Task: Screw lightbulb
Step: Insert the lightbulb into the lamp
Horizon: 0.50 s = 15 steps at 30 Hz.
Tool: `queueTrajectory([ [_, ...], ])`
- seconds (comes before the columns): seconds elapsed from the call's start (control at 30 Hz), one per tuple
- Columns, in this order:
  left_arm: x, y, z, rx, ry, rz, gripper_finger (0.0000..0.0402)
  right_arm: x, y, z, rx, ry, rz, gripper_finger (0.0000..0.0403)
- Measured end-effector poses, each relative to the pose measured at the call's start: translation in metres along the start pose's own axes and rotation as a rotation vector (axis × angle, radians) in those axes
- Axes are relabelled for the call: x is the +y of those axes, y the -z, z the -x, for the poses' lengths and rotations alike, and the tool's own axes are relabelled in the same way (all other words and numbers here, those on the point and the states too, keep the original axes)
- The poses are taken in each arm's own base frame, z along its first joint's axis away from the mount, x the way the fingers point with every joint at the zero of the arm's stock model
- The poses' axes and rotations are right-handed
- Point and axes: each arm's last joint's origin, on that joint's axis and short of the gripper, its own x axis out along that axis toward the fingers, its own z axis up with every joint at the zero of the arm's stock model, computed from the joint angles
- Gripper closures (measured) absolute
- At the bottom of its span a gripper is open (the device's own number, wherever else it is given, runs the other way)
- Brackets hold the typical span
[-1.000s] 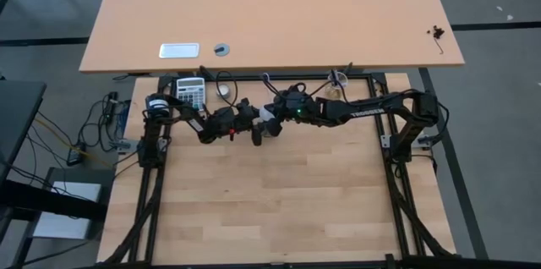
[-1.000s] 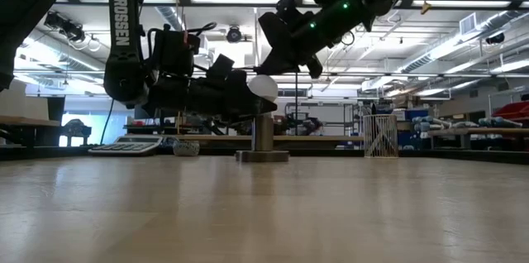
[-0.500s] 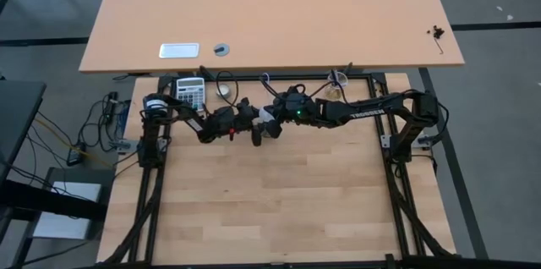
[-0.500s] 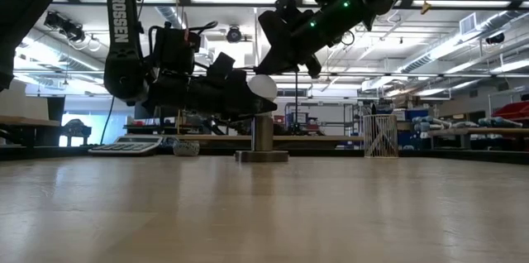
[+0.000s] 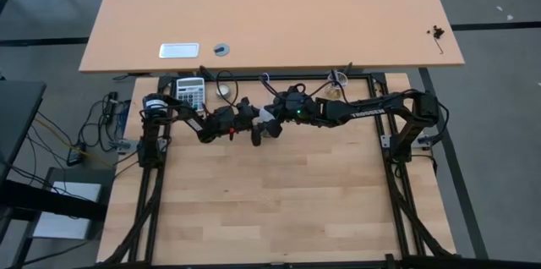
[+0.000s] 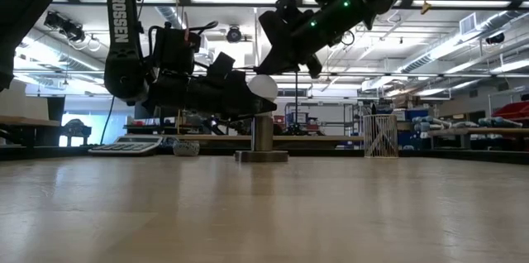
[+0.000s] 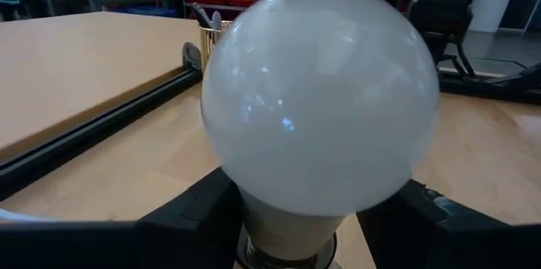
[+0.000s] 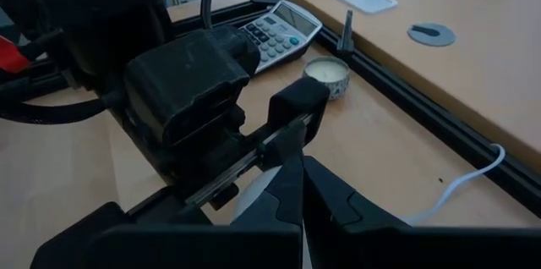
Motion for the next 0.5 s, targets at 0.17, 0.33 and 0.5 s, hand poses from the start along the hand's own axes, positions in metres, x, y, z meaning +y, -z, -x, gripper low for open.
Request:
queueTrajectory([
  [0.17,0.0000,0.0001,0.0000,0.001,0.008,0.002,0.0192,-0.0034,-0.0020,-0.0011,-0.019,0.003,-0.010,0.0395],
  [0.33,-0.0001,0.0008,0.0001,0.008,0.012,0.001,0.0192,-0.0087,-0.0017,-0.0022,-0.006,0.028,-0.013,0.0395],
  [0.5,-0.0002,0.0009,0.0003,0.009,0.014,0.001,0.0192,-0.0094,-0.0006,-0.0020,0.007,0.037,-0.013,0.0395],
])
